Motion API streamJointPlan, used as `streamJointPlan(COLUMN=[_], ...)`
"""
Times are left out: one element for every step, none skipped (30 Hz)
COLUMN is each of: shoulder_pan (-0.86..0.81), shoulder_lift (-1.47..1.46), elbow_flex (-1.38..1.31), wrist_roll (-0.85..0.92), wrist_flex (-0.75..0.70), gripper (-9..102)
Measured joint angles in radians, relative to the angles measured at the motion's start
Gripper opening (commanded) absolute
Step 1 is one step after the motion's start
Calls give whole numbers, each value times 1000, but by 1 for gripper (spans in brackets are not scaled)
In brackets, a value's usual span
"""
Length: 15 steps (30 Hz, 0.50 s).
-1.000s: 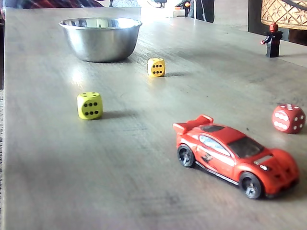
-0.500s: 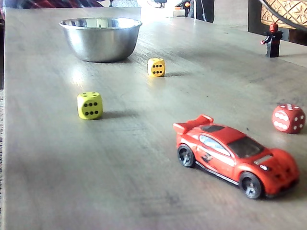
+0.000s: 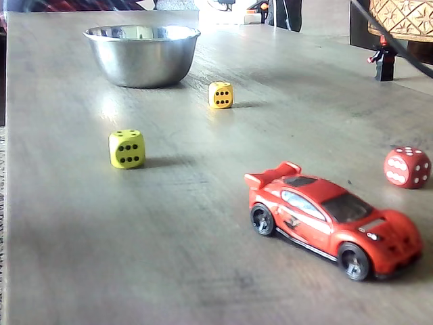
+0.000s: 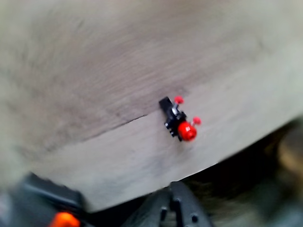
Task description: Pick up the lego figure and place in bowl
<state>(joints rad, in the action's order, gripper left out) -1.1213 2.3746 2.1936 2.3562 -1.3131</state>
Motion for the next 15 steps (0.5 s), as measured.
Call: streamJointPlan(shoulder_pan=[0,0,-8,-18,-29,-40,-49,-57,-60,-61,-64,-64,-64,-71,-74], shoulder_lift=[-9,-18,-28,-37,-44,-52,-58,-63,-64,-64,-64,-64,-64,-64,-64], elbow_flex=[0,0,0,0,0,0,0,0,0,0,0,0,0,0,0], wrist_roll=[44,83,120,150,176,206,232,258,281,307,328,347,362,373,382], wrist_flex=[0,0,0,0,0,0,0,0,0,0,0,0,0,0,0], gripper=[-1,-1,-1,-1,-1,-1,-1,-1,-1,-1,-1,-1,-1,-1,-1])
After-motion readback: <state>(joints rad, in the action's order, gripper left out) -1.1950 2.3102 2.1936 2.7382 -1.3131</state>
